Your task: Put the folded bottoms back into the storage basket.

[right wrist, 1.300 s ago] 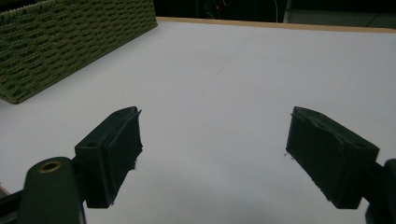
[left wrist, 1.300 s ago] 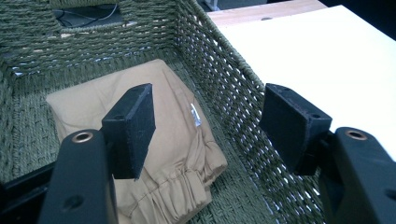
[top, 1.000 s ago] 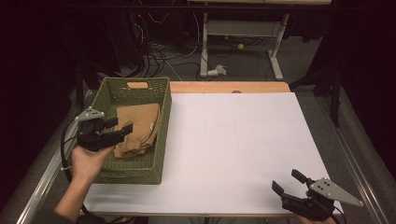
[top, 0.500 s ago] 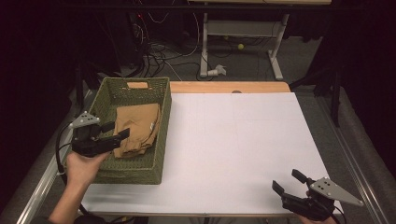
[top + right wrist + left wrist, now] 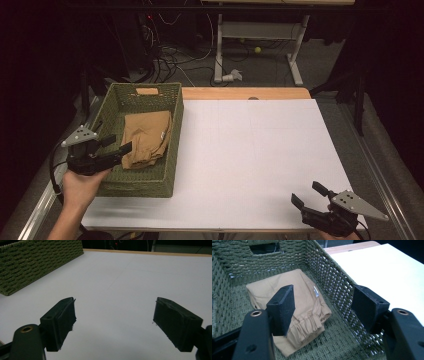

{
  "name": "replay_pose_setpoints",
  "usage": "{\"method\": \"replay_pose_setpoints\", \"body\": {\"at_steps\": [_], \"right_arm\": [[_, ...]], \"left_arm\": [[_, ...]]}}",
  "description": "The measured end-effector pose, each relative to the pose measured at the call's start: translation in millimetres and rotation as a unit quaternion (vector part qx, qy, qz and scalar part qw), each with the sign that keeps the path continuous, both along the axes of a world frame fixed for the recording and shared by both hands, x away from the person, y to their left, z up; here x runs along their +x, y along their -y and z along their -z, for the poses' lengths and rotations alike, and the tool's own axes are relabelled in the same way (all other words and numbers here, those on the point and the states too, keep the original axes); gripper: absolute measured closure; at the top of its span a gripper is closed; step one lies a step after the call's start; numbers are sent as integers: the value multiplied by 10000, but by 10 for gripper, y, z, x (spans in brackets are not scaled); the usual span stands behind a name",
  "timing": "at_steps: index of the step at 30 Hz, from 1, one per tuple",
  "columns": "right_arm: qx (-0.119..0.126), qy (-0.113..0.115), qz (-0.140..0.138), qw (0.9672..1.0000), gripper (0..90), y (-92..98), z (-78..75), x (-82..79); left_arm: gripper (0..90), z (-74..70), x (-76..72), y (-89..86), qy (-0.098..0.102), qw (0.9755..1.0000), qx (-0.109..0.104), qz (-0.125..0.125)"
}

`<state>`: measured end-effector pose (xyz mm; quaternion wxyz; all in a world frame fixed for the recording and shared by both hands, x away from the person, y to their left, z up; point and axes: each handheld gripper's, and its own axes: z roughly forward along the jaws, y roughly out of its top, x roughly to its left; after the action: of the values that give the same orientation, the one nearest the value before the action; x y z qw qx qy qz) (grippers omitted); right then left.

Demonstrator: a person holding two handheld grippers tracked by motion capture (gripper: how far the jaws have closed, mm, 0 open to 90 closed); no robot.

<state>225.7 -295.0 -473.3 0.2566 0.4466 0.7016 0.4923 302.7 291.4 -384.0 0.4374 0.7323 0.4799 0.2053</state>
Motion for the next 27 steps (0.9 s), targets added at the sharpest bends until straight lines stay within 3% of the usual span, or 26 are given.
{"method": "replay_pose_setpoints", "body": {"at_steps": [27], "right_arm": [[-1,14,1,10000,193,-5,-2,-3]], "left_arm": [[326,143,-332,-133,66,9999,-125,-98]]}}
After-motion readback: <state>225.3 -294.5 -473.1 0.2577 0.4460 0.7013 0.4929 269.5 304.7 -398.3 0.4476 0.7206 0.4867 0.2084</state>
